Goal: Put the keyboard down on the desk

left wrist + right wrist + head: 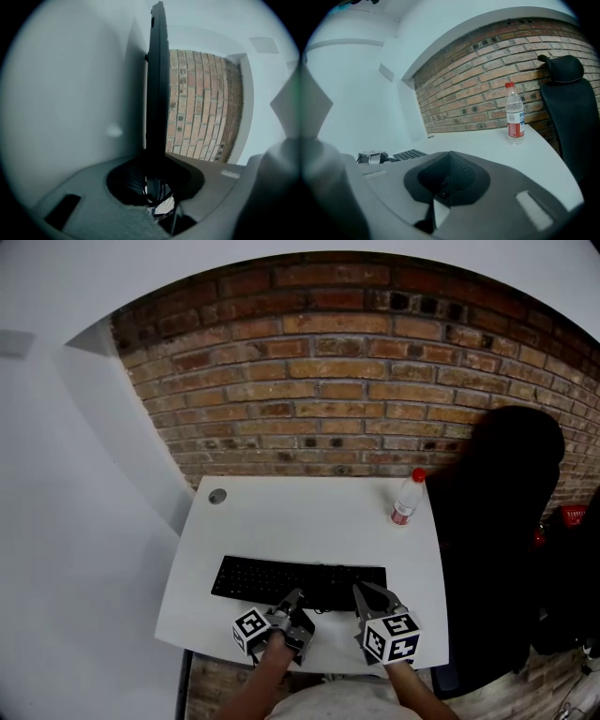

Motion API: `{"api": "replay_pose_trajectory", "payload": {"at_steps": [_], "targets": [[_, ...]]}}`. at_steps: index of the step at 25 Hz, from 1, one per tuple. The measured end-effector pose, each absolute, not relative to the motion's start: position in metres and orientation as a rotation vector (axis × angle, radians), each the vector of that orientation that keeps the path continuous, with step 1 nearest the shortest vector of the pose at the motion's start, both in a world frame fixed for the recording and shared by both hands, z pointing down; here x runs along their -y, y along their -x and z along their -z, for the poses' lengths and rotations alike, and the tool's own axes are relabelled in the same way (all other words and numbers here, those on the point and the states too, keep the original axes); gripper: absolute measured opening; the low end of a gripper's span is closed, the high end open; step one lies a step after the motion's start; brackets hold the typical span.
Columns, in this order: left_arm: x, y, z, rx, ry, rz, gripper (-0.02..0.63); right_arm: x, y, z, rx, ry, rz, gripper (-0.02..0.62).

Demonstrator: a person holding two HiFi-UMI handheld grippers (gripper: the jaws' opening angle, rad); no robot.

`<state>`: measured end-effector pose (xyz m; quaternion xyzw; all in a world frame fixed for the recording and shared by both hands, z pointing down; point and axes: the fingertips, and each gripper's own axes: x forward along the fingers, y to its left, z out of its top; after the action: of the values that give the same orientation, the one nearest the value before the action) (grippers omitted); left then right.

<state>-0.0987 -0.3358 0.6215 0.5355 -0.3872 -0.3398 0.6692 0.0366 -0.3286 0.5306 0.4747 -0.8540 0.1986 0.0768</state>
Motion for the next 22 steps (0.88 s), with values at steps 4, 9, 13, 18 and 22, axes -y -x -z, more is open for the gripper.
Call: {"api": "replay_pose_trajectory", "payload": {"at_steps": [4,9,13,18,22], "targets": [[0.337,0.100,-0.624,0.882,-1.202,0.754,0.110,0.329,-0.032,-0.533,2.561,-1.418,-0.600,0.009],[0.338,0.100,-0.623,0.871,-1.184,0.759,0.158,0.328,-0.030,-0.538,2.555,-1.418,-0.610,0.009],[0.338,0.100,-0.624,0.885,-1.172,0.736,0.161,0.327,-0.029,-0.536,2.555,-1.417,-0.613,0.009],[0.339,0.098,-0.622,0.915,-1.174,0.687,0.206,0.324,-0.025,-0.537,2.556,-1.410,-0.615,0.009],[0.341,0.096,-0.623,0.952,-1.180,0.615,0.250,0.321,-0.025,-0.538,2.556,-1.410,-0.622,0.009]]}}
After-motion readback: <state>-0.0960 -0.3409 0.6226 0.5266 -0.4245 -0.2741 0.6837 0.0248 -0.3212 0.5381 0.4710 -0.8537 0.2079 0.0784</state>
